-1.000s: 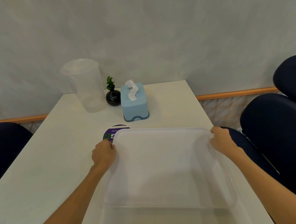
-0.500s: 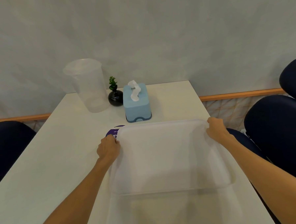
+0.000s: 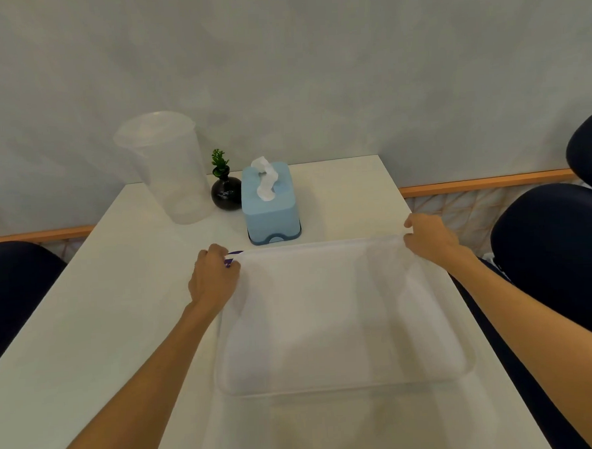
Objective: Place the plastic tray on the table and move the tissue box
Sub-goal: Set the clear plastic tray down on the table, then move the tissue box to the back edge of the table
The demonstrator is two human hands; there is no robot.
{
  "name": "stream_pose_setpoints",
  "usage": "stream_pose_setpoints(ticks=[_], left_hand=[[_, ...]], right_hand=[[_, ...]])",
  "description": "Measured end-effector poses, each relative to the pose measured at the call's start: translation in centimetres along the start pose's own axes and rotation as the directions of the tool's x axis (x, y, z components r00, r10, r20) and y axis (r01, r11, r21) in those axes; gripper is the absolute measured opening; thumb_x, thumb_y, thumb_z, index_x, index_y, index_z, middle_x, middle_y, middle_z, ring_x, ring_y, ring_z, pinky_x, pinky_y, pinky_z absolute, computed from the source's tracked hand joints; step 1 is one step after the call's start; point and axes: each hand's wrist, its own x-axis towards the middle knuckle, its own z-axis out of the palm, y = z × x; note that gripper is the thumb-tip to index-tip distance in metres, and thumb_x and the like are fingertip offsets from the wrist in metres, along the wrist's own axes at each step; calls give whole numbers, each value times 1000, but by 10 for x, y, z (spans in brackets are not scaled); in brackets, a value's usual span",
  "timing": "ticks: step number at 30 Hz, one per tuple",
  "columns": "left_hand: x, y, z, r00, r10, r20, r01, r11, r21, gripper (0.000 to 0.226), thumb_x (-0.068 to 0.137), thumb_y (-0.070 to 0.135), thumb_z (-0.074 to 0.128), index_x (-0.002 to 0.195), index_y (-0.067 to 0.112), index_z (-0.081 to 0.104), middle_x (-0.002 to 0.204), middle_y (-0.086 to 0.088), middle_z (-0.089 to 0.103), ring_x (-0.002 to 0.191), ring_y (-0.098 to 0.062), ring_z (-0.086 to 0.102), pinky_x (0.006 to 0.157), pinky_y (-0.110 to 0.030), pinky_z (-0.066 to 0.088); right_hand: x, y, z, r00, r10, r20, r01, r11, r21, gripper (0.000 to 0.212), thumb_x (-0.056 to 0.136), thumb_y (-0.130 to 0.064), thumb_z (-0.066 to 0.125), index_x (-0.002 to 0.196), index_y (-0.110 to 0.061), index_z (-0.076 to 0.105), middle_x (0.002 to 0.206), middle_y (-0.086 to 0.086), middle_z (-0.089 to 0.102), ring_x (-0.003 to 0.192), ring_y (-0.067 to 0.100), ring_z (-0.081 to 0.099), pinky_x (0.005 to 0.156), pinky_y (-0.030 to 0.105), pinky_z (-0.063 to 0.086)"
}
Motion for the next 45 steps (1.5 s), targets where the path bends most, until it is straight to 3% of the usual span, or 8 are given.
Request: stream_pose_setpoints(ticks=[5, 9, 14, 19, 25, 30, 34, 45], left_hand=[[32, 45, -1, 1000, 0, 25, 6, 966, -260, 50, 92, 22, 59, 136, 8, 42, 138, -16, 49, 123, -30, 51, 96, -38, 46], [56, 75, 3, 1000, 15, 28, -3, 930, -367, 54, 91, 26, 59, 137, 6, 38, 138, -14, 49, 123, -29, 50, 84, -30, 44], [71, 78, 19, 990, -110, 90, 141, 841, -523, 47, 91, 26, 58, 132, 9, 43, 130, -13, 54, 102, -22, 51, 75, -29, 42], [66, 60, 33, 948, -213, 236, 314, 742, -592, 78, 82, 44, 67, 144, 17, 29, 141, -11, 47, 115, -25, 52, 90, -36, 47], [56, 54, 50, 974, -145, 172, 220, 772, -596, 109, 70, 39, 80, 150, 27, 7, 152, -9, 31, 137, -27, 35, 106, -41, 39], [52, 67, 68, 999, -15, 35, 34, 783, -621, 124, 63, 26, 88, 150, 24, -1, 140, 5, 28, 128, -12, 32, 99, -23, 36], [58, 76, 76, 1000, 27, 6, -18, 829, -559, 134, 56, 30, 90, 149, 24, -5, 146, -1, 17, 134, -17, 25, 106, -29, 35], [83, 59, 55, 983, 19, 183, 91, 816, -571, 114, 72, 23, 80, 150, 30, -2, 147, 0, 26, 131, -16, 35, 95, -27, 38]], right_hand=[[21, -35, -3, 991, -135, 20, 132, 987, 94, 36, 89, -9, 51, 124, -4, 57, 119, 19, 64, 107, 35, 60, 89, 37, 49], [38, -65, 2, 982, -177, 71, 163, 971, 175, 33, 86, -9, 53, 119, -7, 61, 118, 15, 64, 104, 32, 60, 91, 39, 52], [75, -107, -1, 959, -258, 120, 206, 921, 330, 32, 90, -9, 53, 121, -9, 60, 116, 16, 63, 78, 20, 56, 63, 22, 45], [127, -168, 2, 947, -294, 126, 186, 827, 531, 37, 92, -22, 56, 128, -13, 54, 117, 12, 60, 97, 21, 55, 80, 27, 40], [167, -224, 28, 928, -270, 259, 24, 733, 679, 49, 92, -37, 55, 135, -15, 48, 140, 4, 50, 124, 23, 48, 86, 31, 36], [176, -230, 46, 893, -286, 347, -27, 735, 677, 44, 88, -37, 58, 130, -24, 52, 130, -1, 53, 116, 20, 50, 78, 27, 39], [176, -215, 46, 912, -293, 289, 25, 741, 671, 43, 88, -33, 59, 128, -24, 50, 120, 1, 52, 98, 16, 49, 58, 20, 34], [146, -141, 25, 979, -95, 181, 5, 897, 443, 55, 88, -46, 52, 116, 0, 53, 116, 18, 59, 91, 28, 53, 79, 46, 47]])
